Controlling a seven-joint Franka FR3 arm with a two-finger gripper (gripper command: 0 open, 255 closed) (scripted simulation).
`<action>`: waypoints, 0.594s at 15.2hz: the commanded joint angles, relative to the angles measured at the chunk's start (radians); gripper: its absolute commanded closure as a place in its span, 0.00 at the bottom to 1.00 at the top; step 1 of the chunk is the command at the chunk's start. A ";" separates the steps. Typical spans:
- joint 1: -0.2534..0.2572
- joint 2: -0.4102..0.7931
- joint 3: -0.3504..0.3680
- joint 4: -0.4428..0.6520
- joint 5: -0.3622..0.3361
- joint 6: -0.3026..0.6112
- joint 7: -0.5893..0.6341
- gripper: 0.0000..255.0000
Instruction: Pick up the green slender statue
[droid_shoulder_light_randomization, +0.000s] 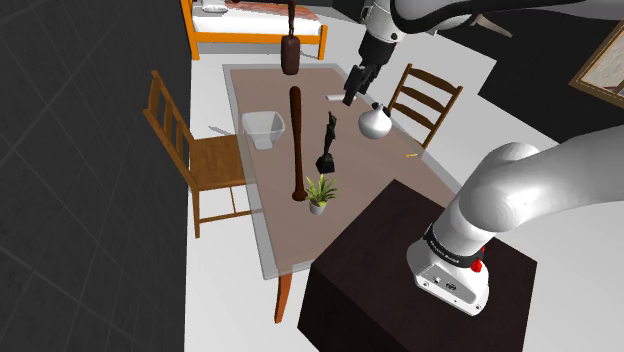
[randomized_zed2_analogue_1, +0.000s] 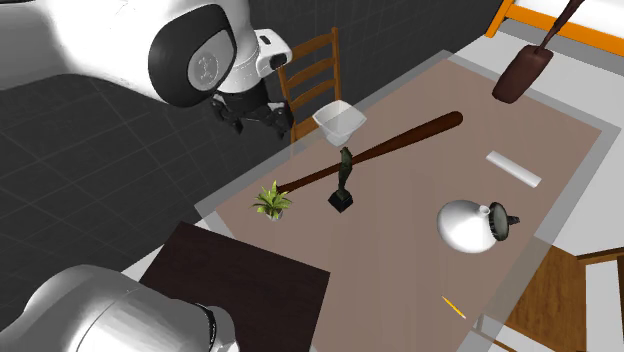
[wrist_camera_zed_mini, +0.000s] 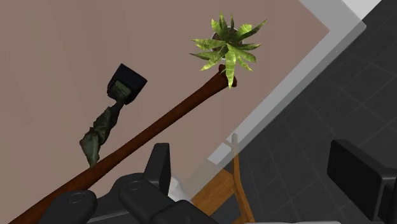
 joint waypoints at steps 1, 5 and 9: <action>-0.011 0.046 -0.017 -0.019 -0.005 0.087 -0.013 0.00; -0.031 0.151 -0.059 -0.051 -0.008 0.262 -0.048 0.00; -0.039 0.280 -0.107 -0.056 0.008 0.434 -0.094 0.00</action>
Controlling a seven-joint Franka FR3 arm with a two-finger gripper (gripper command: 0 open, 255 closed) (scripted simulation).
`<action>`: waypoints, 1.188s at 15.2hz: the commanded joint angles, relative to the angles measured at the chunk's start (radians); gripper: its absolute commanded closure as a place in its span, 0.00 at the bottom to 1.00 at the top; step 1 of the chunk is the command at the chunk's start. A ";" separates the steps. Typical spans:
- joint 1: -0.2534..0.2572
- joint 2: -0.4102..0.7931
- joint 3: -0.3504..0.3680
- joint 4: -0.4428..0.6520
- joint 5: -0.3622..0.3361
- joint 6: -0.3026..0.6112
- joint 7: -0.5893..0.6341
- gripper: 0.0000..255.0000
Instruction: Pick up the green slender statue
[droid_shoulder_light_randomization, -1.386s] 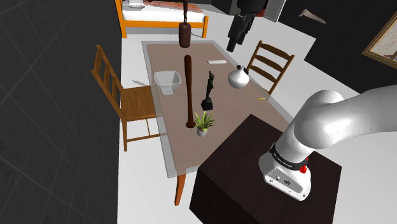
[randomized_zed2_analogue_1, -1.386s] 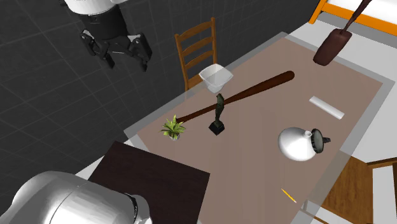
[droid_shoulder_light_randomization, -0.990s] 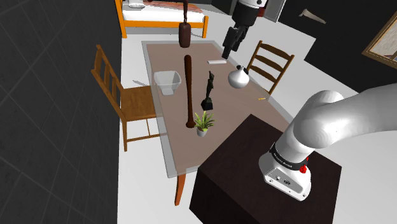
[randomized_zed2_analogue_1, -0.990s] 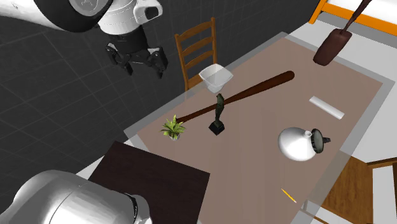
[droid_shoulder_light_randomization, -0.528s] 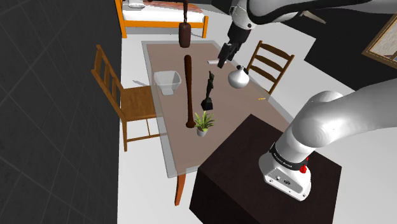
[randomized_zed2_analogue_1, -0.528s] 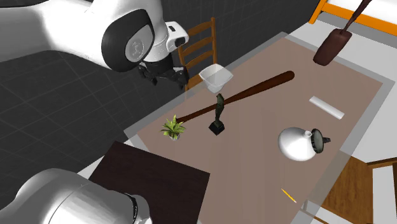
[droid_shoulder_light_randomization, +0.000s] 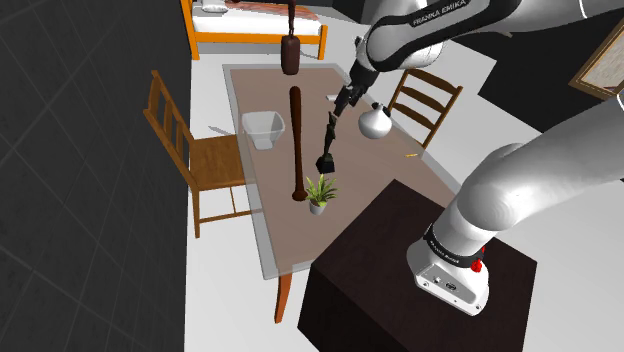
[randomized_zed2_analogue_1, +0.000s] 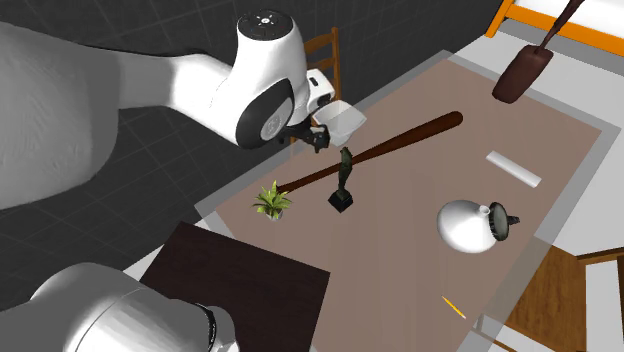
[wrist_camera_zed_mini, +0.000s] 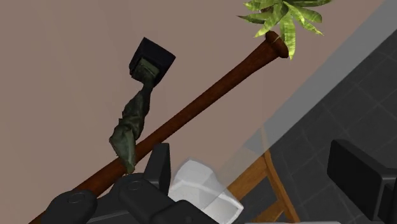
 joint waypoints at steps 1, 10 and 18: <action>0.000 0.065 -0.023 0.005 0.014 0.083 -0.023 0.00; 0.066 0.422 -0.156 0.120 0.321 0.389 -0.315 0.00; -0.002 0.625 -0.077 0.230 0.694 0.484 -0.634 0.00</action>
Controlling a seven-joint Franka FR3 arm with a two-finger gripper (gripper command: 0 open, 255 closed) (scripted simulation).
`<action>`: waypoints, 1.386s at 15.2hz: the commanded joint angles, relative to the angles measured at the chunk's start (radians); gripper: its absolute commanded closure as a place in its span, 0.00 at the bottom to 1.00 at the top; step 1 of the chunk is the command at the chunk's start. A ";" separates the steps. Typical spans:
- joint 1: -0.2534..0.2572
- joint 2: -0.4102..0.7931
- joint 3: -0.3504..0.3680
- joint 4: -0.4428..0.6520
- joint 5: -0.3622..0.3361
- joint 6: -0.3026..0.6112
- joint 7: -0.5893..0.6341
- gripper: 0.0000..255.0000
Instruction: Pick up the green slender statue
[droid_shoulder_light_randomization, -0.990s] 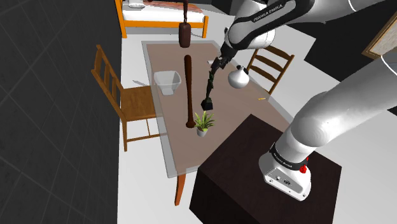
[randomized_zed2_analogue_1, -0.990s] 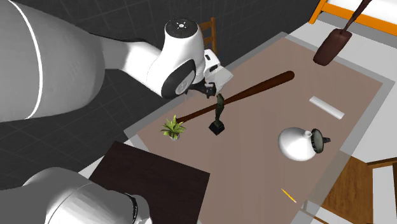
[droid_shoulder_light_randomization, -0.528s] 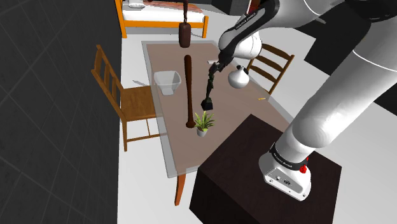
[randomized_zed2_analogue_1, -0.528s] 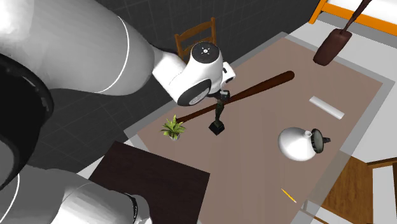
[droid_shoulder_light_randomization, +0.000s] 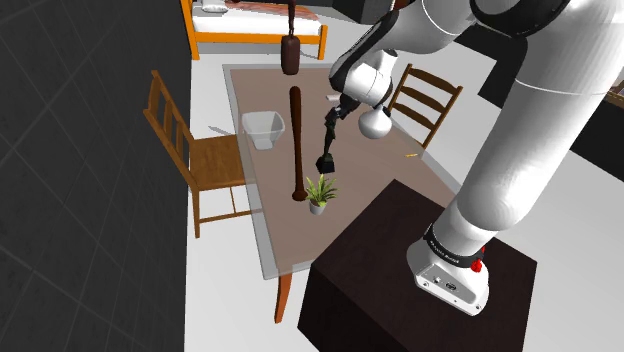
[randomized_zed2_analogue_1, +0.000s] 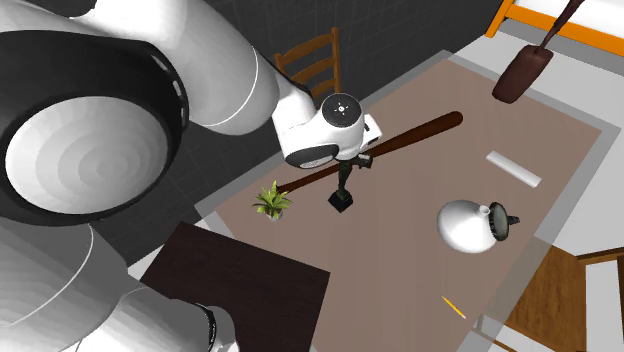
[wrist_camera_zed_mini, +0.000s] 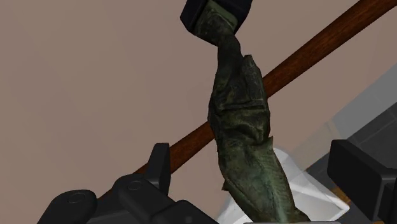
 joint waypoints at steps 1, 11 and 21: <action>-0.018 0.027 0.025 0.009 0.057 0.018 -0.050 0.00; -0.050 0.062 0.067 0.019 0.132 0.041 -0.120 1.00; 0.013 -0.017 -0.019 -0.003 -0.036 -0.013 0.031 1.00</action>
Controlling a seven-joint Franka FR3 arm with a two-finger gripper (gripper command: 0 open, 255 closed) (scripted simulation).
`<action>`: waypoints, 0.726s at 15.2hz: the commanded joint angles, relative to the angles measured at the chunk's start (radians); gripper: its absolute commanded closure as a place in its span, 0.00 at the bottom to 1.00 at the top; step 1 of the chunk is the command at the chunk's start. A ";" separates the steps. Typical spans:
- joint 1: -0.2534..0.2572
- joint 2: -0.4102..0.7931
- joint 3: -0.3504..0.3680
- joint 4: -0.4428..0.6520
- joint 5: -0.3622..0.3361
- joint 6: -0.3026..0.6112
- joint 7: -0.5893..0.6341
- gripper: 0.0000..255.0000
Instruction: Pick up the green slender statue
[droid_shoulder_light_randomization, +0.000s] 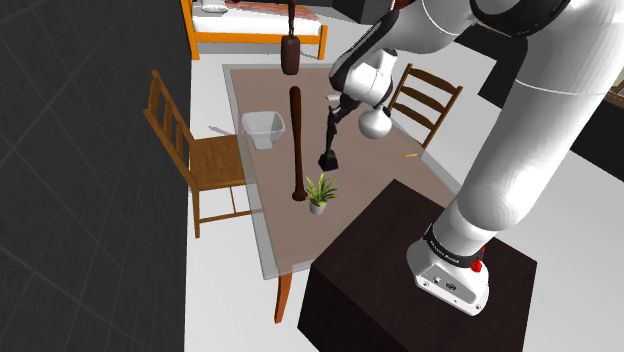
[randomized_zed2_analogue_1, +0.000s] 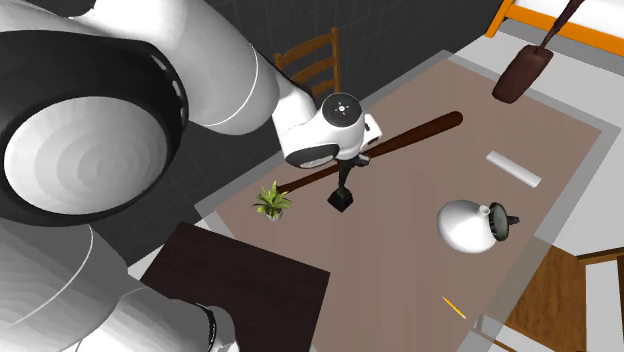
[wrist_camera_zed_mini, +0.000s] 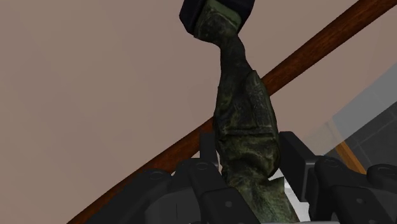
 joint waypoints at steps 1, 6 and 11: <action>0.018 -0.029 -0.027 -0.006 -0.060 -0.020 0.052 1.00; 0.044 -0.092 -0.072 -0.012 -0.189 -0.068 0.161 1.00; 0.050 -0.130 -0.088 -0.011 -0.263 -0.101 0.223 1.00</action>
